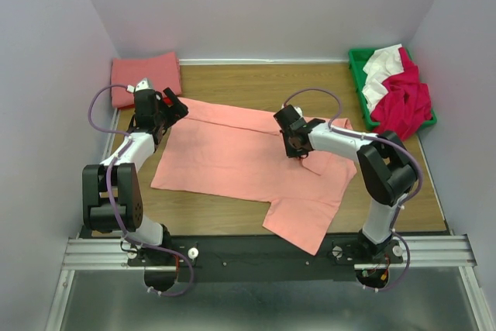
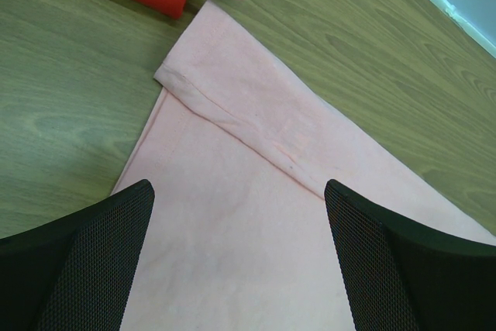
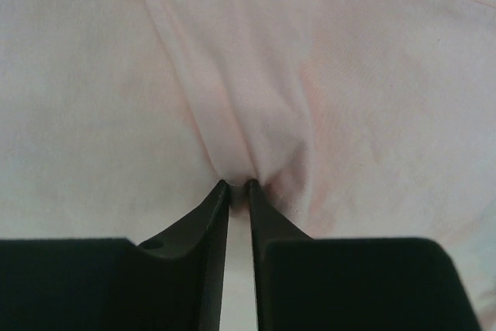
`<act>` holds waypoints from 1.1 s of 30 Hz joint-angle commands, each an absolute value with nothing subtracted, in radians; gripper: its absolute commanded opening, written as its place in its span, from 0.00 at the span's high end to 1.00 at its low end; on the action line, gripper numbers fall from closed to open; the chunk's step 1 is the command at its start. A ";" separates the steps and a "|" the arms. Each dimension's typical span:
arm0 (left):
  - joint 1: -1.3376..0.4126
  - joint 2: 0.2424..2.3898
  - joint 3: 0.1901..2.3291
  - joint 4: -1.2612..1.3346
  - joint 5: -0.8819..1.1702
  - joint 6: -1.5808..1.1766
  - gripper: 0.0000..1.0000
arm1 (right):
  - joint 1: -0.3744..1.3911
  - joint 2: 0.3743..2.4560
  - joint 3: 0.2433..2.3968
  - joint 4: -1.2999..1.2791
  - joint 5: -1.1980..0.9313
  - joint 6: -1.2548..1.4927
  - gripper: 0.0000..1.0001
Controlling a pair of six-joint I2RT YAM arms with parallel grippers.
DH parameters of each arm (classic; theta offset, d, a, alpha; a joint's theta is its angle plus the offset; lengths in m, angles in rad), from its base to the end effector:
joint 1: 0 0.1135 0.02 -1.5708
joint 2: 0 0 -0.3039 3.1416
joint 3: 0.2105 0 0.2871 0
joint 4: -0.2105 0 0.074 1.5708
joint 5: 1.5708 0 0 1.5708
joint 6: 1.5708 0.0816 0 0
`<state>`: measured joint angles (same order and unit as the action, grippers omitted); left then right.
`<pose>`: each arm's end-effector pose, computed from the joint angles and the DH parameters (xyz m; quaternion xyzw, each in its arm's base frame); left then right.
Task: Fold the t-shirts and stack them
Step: Fold the tshirt
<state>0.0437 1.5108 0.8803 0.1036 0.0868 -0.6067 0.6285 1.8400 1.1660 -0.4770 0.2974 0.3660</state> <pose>0.3981 0.0103 0.2217 -0.2562 0.8276 -0.1745 0.4680 0.3535 0.2273 0.1393 -0.0960 0.9630 -0.0291 0.2502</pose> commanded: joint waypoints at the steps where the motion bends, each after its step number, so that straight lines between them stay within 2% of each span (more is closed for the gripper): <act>1: 0.040 1.491 0.897 0.114 0.063 -0.598 0.02 | 0.627 1.865 1.172 -0.520 0.275 0.377 0.82; 5: 0.038 1.488 0.899 0.114 0.064 -0.598 0.02 | 0.627 1.845 1.184 -0.520 0.268 0.385 0.96; 8: 0.040 1.485 0.900 0.114 0.066 -0.598 0.02 | 0.627 1.822 1.206 -0.520 0.258 0.388 1.00; 14: 0.040 1.482 0.896 0.114 0.063 -0.598 0.02 | 0.627 1.760 1.224 -0.520 0.178 0.388 1.00; 23: 0.040 1.485 0.900 0.107 0.069 -0.598 0.02 | 0.629 1.789 1.249 -0.502 0.006 0.460 0.99; 25: 0.040 1.483 0.900 0.104 0.068 -0.598 0.02 | 0.629 1.798 1.256 -0.497 -0.024 0.471 0.88; 26: 0.038 1.482 0.902 0.101 0.067 -0.598 0.02 | 0.629 1.802 1.259 -0.495 -0.028 0.471 0.73; 28: 0.040 1.480 0.905 0.098 0.067 -0.597 0.02 | 0.629 1.798 1.261 -0.495 -0.011 0.479 0.52; 29: 0.040 1.479 0.905 0.097 0.067 -0.597 0.02 | 0.627 1.793 1.261 -0.497 -0.005 0.489 0.33; 31: 0.040 1.479 0.910 0.094 0.069 -0.597 0.02 | 0.629 1.767 1.259 -0.497 0.041 0.495 0.21; 32: 0.040 1.480 0.914 0.092 0.072 -0.597 0.02 | 0.627 1.757 1.256 -0.497 0.082 0.500 0.09; 33: 0.040 1.480 0.917 0.092 0.077 -0.597 0.02 | 0.627 1.746 1.253 -0.499 0.109 0.506 0.04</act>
